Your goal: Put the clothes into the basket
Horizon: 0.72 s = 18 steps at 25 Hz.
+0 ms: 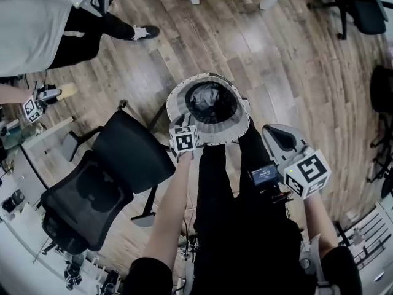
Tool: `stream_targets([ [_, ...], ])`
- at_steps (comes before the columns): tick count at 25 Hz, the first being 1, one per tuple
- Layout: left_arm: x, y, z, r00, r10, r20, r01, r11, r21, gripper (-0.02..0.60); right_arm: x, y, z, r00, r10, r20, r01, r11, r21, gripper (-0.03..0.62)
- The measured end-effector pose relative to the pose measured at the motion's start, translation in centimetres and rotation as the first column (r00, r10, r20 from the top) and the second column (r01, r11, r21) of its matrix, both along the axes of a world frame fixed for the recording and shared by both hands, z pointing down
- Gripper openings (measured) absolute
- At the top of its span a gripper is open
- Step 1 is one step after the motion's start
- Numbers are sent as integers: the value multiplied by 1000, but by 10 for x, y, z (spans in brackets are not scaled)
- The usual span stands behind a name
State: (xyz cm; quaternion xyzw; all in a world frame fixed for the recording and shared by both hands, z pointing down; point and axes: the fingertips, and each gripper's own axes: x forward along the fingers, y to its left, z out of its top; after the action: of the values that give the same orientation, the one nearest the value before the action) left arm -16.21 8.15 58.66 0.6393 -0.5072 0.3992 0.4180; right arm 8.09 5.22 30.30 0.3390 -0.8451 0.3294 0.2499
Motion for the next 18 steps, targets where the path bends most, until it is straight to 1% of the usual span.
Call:
stream_targets([
  [3,-11,-8,-43,1000,-20,-14,21,997,68,91,-2,-3,-29,1000,15,0,-15,999,33,17],
  [5,-19,-9,-70,1000,-22,-19,24,994,109,81,-11,-1,-45,1000,4,-2,-4,998,63,17],
  [8,-25,-3,-106,1000,21,-9,-19,985,170,61,-23,5,-67,1000,-7,-6,8,995,99,17],
  [11,-30,2,-139,997,77,20,-79,972,223,51,-31,5,-89,1000,-24,-5,25,988,150,15],
  [14,-32,7,-177,991,124,41,-131,947,293,40,-35,2,-106,999,-40,-15,42,979,200,17],
  [18,-25,7,-236,986,166,13,-156,896,415,26,-36,-6,-132,1000,-17,-6,18,967,253,15],
])
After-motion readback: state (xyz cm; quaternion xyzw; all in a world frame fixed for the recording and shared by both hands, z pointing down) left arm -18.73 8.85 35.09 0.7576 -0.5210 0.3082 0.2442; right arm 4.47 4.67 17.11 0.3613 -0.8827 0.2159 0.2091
